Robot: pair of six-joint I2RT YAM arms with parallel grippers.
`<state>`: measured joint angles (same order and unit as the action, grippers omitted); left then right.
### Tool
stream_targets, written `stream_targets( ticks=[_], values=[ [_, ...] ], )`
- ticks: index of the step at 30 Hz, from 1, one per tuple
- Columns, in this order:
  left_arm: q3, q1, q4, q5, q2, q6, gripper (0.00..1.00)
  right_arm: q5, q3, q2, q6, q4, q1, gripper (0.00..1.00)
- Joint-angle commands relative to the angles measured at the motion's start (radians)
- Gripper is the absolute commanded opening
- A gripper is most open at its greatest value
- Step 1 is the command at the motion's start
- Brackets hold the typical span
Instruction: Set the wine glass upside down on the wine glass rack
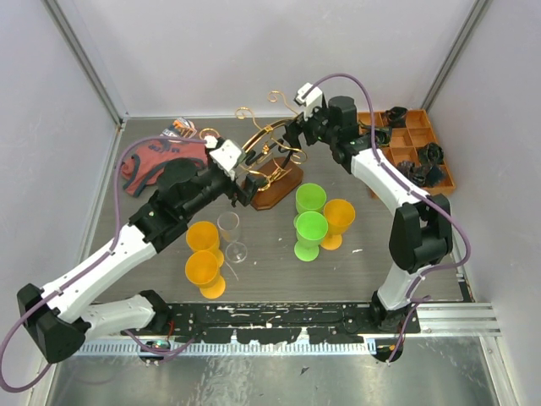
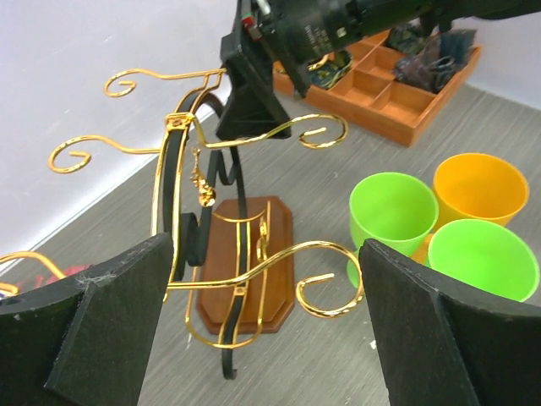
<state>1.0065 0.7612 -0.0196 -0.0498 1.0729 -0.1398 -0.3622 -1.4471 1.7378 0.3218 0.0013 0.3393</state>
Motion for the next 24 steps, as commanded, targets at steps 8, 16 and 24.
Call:
stream_targets(
  ticks=[8,16,24],
  values=[
    [0.223,-0.004,0.089,0.254,0.121,-0.097,0.98,0.240,-0.031,-0.180,-0.039,-0.014,0.006,1.00],
    [0.392,-0.137,0.229,0.285,0.237,-0.040,0.98,0.345,-0.017,-0.267,-0.071,-0.074,-0.003,1.00],
    [0.449,-0.275,0.307,0.176,0.358,-0.078,0.98,0.392,-0.069,-0.264,-0.126,-0.231,-0.002,1.00]
  ],
)
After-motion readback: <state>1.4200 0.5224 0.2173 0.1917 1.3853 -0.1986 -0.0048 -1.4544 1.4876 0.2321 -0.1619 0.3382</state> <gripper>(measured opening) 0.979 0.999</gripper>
